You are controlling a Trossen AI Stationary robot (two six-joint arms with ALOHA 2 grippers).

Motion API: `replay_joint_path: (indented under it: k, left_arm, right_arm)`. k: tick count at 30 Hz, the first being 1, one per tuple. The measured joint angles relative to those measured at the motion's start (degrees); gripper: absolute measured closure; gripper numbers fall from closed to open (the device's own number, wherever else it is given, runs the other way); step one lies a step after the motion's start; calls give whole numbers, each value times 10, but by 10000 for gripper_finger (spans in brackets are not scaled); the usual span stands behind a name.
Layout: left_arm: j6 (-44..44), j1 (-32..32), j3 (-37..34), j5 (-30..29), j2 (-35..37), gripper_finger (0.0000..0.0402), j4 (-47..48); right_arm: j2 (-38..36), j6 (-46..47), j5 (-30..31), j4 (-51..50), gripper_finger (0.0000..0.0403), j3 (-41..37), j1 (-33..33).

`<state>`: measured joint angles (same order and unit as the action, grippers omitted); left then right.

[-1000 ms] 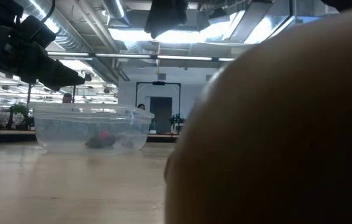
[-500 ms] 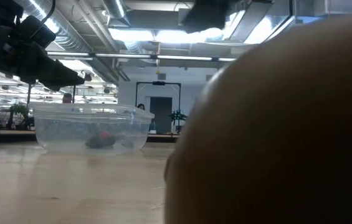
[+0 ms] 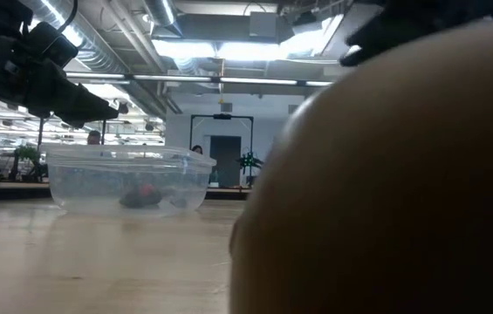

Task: Pick and placing Produce into tupperware
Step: Put the right black cherry into the transparent bin

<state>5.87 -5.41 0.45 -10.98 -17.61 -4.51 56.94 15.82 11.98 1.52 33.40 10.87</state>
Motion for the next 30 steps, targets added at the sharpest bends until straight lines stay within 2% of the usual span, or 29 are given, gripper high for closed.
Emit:
replay_joint_path:
  k: [12,19,26,30]
  left_arm:
    - [0,0,0,0,0,232,0]
    - [0,0,0,0,0,236,0]
    - [0,0,0,0,0,240,0]
    - [0,0,0,0,0,234,0]
  right_arm:
    - [-15,19,0,198,207,-220,111]
    - [-15,18,1,319,207,-318,146]
    - [-15,-24,40,321,207,-331,150]
    - [-15,1,41,318,207,-331,150]
